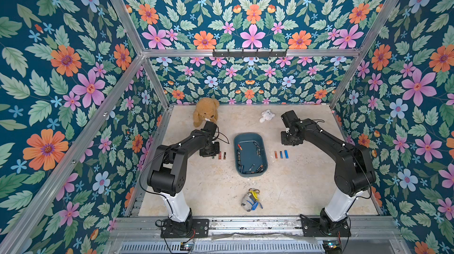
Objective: Take the batteries out of the storage box
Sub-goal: Place the battery at the center of the board.
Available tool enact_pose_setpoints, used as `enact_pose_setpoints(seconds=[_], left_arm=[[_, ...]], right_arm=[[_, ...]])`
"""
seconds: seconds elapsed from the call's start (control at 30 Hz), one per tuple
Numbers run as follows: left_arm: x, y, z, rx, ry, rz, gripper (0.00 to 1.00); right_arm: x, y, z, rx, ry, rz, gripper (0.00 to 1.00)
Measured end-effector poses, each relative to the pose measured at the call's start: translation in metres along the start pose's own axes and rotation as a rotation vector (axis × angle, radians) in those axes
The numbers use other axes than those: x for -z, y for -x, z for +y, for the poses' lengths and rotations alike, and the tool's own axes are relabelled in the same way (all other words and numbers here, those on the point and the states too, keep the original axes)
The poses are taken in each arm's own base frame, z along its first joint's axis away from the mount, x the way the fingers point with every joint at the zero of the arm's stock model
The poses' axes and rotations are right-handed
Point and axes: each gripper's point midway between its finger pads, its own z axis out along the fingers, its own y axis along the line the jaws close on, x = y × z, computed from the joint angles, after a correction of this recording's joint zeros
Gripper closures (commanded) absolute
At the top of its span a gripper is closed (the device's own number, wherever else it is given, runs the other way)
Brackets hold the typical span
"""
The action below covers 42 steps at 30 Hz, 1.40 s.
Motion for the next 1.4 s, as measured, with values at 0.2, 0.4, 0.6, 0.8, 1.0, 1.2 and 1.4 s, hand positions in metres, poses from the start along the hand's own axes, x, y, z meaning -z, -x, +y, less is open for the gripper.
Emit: enact_pose_setpoints(seconds=[0.2, 0.4, 0.6, 0.8, 1.0, 1.2, 1.4], left_arm=[[-0.004, -0.001, -0.001, -0.002, -0.005, 0.002, 0.86], [-0.005, -0.001, -0.001, -0.004, -0.01, 0.003, 0.86], [-0.008, -0.001, -0.003, -0.004, -0.02, 0.002, 0.86], [-0.011, -0.002, -0.003, -0.004, -0.019, 0.006, 0.86], [-0.012, -0.002, -0.003, -0.011, -0.018, 0.007, 0.83], [-0.012, -0.002, -0.003, -0.019, -0.019, 0.007, 0.8], [-0.011, -0.001, -0.003, -0.019, -0.02, 0.002, 0.78]], right_arm=[[0.0, -0.002, -0.001, 0.002, -0.006, 0.007, 0.69], [0.0, -0.003, -0.003, 0.002, -0.013, 0.009, 0.69], [0.0, -0.003, -0.003, 0.003, -0.014, 0.011, 0.69], [0.0, -0.003, -0.003, 0.003, -0.014, 0.012, 0.69], [0.0, -0.003, -0.003, 0.003, -0.014, 0.012, 0.69], [0.0, -0.003, -0.003, 0.003, -0.014, 0.012, 0.69], [0.0, -0.003, -0.003, 0.003, -0.014, 0.012, 0.69]])
